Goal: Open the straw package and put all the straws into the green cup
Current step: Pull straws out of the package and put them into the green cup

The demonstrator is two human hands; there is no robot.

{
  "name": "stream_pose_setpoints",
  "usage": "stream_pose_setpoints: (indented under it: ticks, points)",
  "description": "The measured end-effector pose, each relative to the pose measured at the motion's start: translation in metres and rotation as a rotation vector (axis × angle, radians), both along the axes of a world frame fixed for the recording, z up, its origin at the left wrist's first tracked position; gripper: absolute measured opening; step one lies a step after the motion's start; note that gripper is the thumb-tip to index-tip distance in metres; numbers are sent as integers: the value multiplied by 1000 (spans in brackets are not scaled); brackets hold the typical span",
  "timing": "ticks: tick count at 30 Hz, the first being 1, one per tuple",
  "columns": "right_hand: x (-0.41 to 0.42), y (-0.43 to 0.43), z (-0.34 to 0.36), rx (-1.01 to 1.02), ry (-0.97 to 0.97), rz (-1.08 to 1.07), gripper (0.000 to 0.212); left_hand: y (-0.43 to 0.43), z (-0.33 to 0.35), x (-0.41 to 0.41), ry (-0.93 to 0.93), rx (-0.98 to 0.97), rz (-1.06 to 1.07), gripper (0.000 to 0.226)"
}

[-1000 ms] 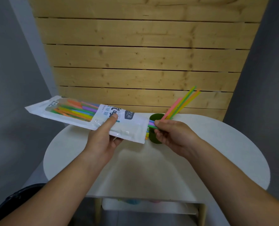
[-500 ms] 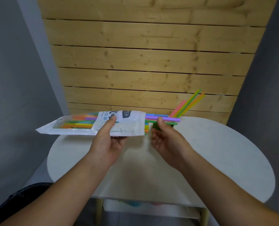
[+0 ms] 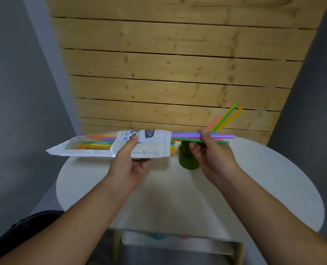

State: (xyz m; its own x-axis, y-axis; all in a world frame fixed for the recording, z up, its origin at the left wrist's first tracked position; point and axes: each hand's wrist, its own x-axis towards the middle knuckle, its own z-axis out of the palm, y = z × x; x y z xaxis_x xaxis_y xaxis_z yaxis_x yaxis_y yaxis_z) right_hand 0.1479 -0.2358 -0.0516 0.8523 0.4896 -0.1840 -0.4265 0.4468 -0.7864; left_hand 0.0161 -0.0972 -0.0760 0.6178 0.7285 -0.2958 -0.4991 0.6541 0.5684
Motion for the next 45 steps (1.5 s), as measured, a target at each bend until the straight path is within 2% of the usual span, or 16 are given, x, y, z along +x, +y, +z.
stream_pose_setpoints:
  ticks: [5, 16, 23, 29, 45]
  points:
    - [20, -21, 6, 10, 16, -6, 18, 12, -4, -2, 19, -6, 39, 18]
    - [56, -56, 4, 6, 32, -119, 13, 17, -7, 2, 48, 6, 51, 18]
    - [71, -70, 11, -60, -121, -250, 12, 18, -7, 2, 67, 14, 56, 19]
    - [76, -74, 9, -272, -339, -315, 14, 9, -9, 6, 72, 12, 25, 26]
    - [84, -84, 12, -319, -403, -397, 17, 1, -7, 9, 67, 38, -4, 31]
